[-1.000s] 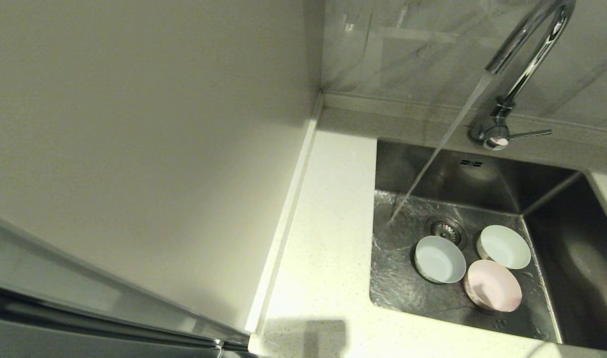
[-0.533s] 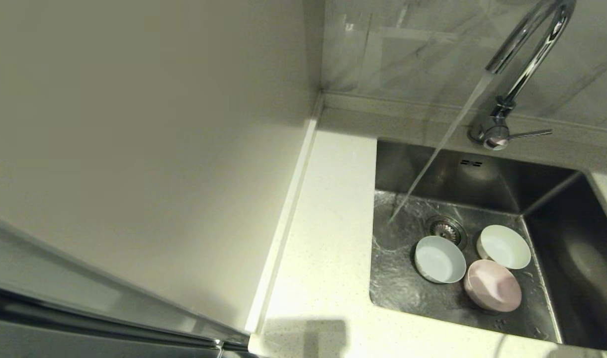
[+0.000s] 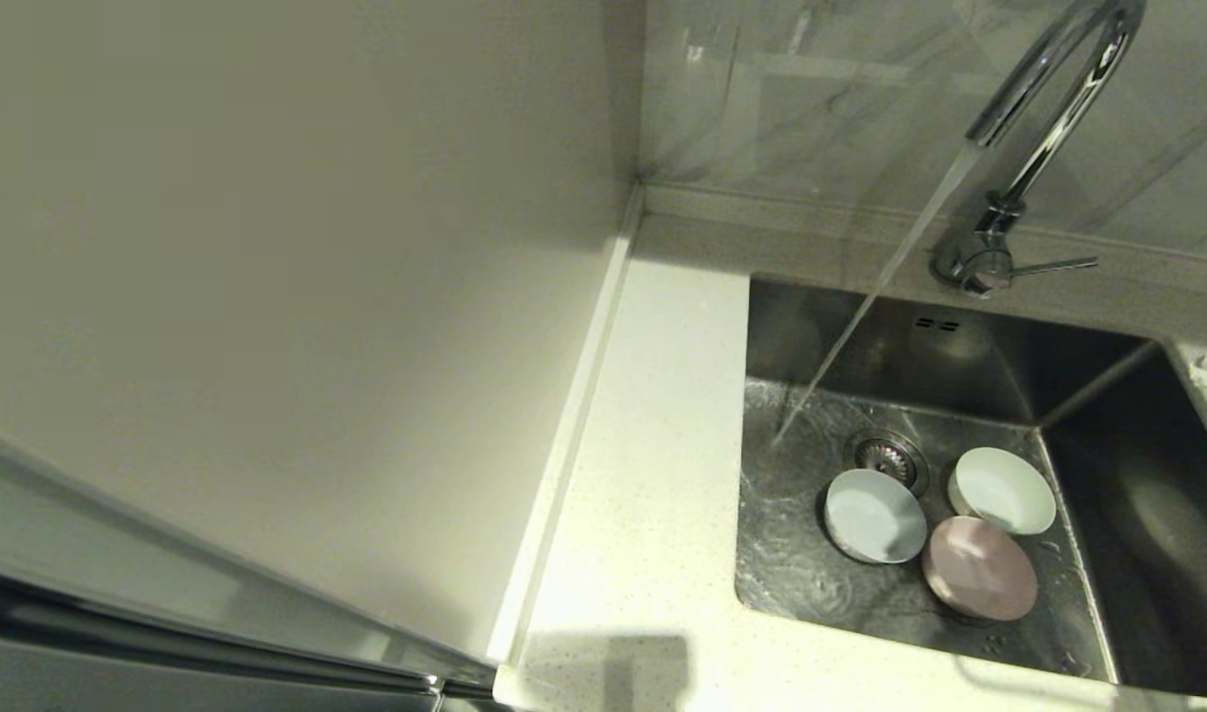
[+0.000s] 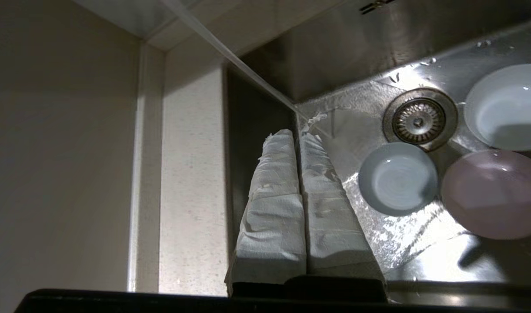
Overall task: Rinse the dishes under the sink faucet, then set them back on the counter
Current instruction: Turn off the faucet
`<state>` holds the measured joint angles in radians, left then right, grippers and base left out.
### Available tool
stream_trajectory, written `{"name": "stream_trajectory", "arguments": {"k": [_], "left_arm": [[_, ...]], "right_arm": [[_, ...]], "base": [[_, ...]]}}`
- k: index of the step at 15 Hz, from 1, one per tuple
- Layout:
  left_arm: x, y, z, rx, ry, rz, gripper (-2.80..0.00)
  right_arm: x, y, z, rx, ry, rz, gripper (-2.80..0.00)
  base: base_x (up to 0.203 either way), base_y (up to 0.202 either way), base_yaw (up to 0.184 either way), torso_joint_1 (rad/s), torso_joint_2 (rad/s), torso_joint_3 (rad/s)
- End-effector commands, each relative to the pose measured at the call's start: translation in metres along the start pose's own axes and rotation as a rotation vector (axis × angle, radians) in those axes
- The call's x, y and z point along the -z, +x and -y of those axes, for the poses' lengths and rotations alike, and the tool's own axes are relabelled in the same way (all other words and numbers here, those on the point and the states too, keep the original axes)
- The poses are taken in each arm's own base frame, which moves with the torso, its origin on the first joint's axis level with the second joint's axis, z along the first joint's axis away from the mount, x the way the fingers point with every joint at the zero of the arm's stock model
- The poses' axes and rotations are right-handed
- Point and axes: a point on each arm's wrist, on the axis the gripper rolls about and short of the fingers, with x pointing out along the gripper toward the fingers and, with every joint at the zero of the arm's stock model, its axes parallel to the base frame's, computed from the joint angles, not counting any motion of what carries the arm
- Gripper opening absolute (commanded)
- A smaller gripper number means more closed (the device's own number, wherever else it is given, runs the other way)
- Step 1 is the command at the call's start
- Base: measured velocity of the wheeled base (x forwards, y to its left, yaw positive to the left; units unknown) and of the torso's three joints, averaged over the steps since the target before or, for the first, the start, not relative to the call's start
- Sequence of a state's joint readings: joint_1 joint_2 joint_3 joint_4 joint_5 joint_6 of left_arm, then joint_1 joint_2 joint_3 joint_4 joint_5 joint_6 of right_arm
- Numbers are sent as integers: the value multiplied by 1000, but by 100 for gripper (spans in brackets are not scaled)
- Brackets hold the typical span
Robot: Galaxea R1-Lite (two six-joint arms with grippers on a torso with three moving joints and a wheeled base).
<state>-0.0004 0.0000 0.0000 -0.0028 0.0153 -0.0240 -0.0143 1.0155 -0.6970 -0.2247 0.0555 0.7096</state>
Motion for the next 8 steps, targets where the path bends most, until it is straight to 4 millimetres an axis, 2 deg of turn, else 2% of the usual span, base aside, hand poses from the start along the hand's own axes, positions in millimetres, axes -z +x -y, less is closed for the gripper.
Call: {"name": "stream_trajectory", "arguments": {"k": [1, 3, 5, 8], "left_arm": [[0, 0, 0, 0, 1, 3, -280], [0, 0, 0, 0, -1, 3, -280], [0, 0, 0, 0, -1, 3, -280], [0, 0, 0, 0, -1, 4, -280]], "right_arm": [[-3, 18, 0, 12, 10, -28, -280], [-9, 42, 5, -10, 56, 7, -280], [-17, 67, 20, -13, 130, 43, -280], [-24, 84, 33, -57, 298, 12, -280]], "base": [[0, 0, 0, 0, 0, 0], [0, 0, 0, 0, 0, 0], [0, 0, 0, 0, 0, 0], [0, 0, 0, 0, 0, 0]]}}
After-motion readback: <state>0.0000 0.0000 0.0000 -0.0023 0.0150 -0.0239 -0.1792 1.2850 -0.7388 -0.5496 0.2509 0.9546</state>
